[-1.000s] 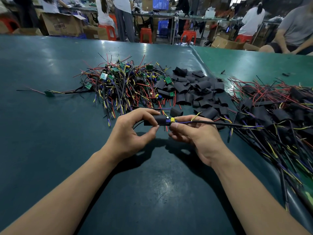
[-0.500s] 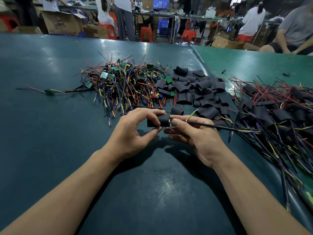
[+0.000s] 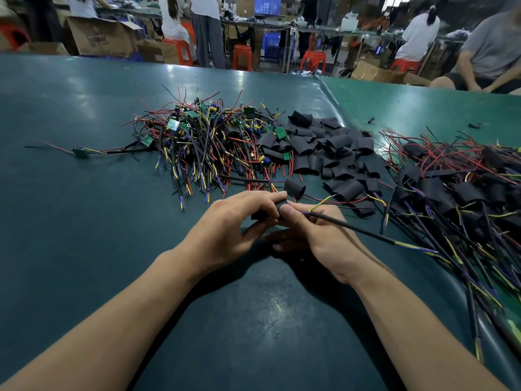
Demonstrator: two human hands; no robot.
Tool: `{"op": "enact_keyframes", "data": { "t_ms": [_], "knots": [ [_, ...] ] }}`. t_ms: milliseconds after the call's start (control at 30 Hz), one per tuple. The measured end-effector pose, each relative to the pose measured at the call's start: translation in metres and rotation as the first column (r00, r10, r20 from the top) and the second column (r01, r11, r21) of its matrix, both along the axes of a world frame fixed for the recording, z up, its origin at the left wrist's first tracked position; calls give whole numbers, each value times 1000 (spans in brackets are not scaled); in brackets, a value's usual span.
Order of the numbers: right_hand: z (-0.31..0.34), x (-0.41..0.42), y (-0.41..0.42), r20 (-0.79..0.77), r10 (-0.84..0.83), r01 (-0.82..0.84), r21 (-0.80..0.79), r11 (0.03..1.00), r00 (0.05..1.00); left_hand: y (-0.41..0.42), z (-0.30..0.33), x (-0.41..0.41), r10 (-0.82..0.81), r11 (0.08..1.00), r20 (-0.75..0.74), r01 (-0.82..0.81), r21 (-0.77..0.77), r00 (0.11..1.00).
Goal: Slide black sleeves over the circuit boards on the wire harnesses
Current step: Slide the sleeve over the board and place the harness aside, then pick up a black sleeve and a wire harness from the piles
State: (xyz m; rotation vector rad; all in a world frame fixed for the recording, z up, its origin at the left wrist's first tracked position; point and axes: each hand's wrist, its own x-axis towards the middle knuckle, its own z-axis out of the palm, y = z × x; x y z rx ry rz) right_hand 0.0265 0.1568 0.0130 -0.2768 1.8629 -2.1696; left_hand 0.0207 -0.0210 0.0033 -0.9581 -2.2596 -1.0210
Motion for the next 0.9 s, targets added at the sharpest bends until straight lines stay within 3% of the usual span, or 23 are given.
{"op": "enact_keyframes", "data": {
  "t_ms": [200, 300, 367, 433, 500, 567, 633, 767, 833, 900],
  "knots": [
    [2, 1, -2, 86, -9, 12, -28, 1000, 996, 3, 1, 1, -15, 1000, 2, 15, 5, 1000],
    [3, -1, -3, 35, -140, 142, -35, 989, 989, 2, 1, -2, 4, 1000, -50, -5, -13, 999],
    [9, -8, 4, -24, -317, 312, -118, 943, 948, -4, 1, -8, 121, 992, -167, -125, -14, 979],
    [18, -16, 22, 9, -530, 507, -300, 808, 848, -9, 0, -12, 276, 961, -224, -271, 51, 935],
    [27, -22, 49, 147, -658, 629, -503, 593, 738, -14, -4, -15, 433, 901, -223, -427, 78, 873],
    [30, -25, 72, 285, -689, 681, -609, 407, 667, -21, -6, -20, 604, 795, -147, -606, 36, 783],
    [26, -28, 85, 371, -680, 715, -617, 328, 632, -32, -8, -25, 754, 655, -1, -751, -81, 657],
    [20, -26, 83, 369, -625, 700, -565, 437, 688, -52, -12, -31, 892, 452, 177, -834, -317, 417],
    [21, -23, 73, 324, -585, 658, -513, 552, 744, -56, -12, -33, 892, 450, 216, -826, -339, 397],
    [21, -20, 61, 263, -536, 594, -435, 676, 802, -58, -11, -34, 859, 499, 274, -828, -255, 433]
  ]
}}
